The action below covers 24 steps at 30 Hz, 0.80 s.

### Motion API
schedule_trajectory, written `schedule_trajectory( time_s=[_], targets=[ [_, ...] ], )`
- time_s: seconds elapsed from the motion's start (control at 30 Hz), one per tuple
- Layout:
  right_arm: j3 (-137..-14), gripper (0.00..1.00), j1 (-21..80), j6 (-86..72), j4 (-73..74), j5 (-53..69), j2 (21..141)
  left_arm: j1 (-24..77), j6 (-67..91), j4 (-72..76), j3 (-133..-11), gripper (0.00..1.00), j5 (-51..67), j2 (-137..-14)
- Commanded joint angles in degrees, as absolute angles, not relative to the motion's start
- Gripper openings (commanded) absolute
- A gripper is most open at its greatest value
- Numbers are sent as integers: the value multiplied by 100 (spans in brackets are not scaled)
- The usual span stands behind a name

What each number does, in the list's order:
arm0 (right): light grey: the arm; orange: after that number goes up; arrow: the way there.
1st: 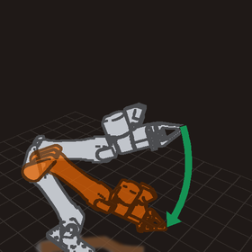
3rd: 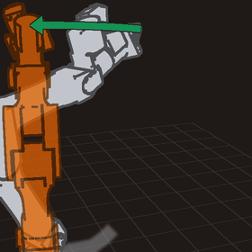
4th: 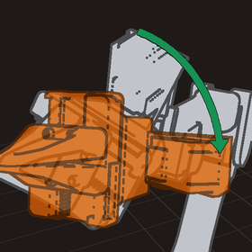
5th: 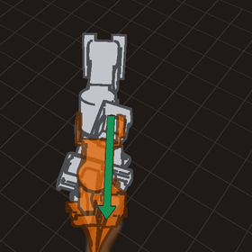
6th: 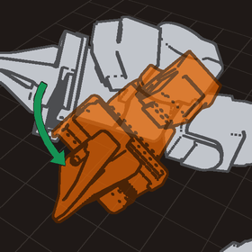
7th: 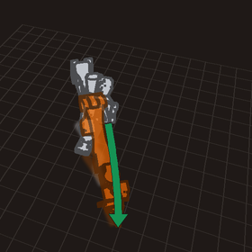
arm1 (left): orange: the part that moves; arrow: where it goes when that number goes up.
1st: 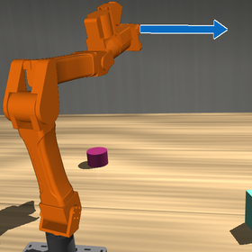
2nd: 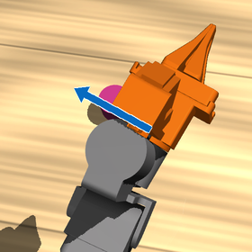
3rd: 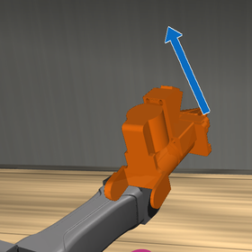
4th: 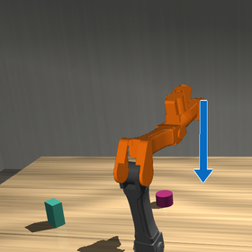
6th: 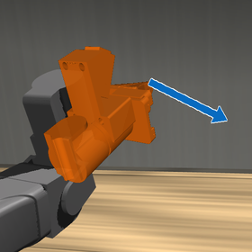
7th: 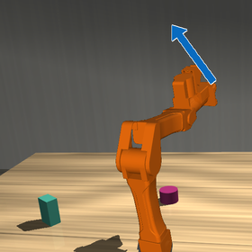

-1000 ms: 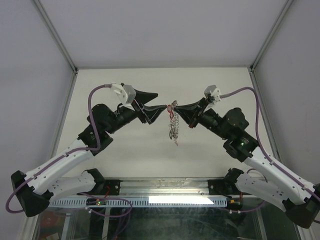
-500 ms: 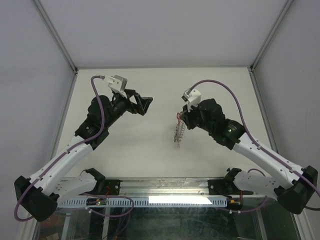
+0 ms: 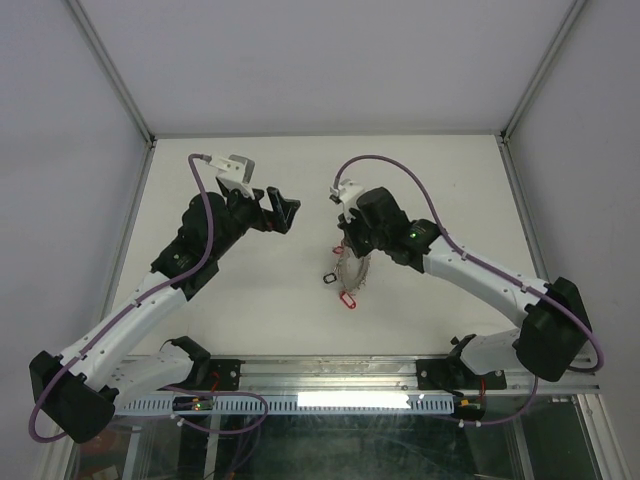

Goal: Put the keys on the keyring

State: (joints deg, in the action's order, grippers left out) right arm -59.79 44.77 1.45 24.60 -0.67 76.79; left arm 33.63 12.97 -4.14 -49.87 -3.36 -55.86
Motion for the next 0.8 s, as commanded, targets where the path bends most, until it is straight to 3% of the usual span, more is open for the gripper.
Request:
schedule_trajectory(
  time_s=[0.0,0.4,0.6,0.77],
  targets=[
    [-6015,1,4457,64,1345,-168,7804,3279,1499,-400,-4932,99,-574,-5511],
    [-5675,2,3418,-448,765,-866,8378,3154,1576,-765,-4890,99,-797,-5537],
    [-5541,14,2881,-851,389,-918,8496,2960,1690,-874,-4843,99,-713,-5599],
    [-5595,35,2549,-1333,87,-222,8524,2596,1786,-1146,-4892,99,-582,-5729]
  ],
)
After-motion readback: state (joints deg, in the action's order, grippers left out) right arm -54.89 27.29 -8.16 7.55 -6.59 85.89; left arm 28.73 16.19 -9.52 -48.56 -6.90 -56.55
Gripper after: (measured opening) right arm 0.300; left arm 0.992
